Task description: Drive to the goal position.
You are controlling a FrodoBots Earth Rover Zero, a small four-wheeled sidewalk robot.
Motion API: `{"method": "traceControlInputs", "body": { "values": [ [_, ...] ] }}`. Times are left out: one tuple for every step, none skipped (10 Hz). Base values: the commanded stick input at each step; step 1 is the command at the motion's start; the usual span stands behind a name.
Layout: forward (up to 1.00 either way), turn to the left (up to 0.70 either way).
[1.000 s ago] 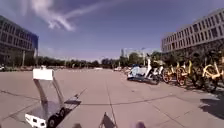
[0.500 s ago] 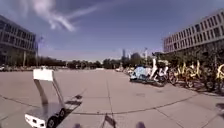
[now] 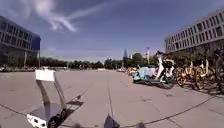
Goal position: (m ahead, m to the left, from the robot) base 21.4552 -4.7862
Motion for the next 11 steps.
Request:
{"method": "traceControlInputs", "body": {
  "values": [
    [0.7,-0.07],
    [0.7,0.03],
    [0.7,-0.04],
    [0.7,-0.07],
    [0.7,0.05],
    [0.7,0.07],
    [0.7,0.04],
    [0.7,-0.05],
    [0.7,-0.07],
    [0.7,-0.07],
    [0.7,-0.07]
  ]
}}
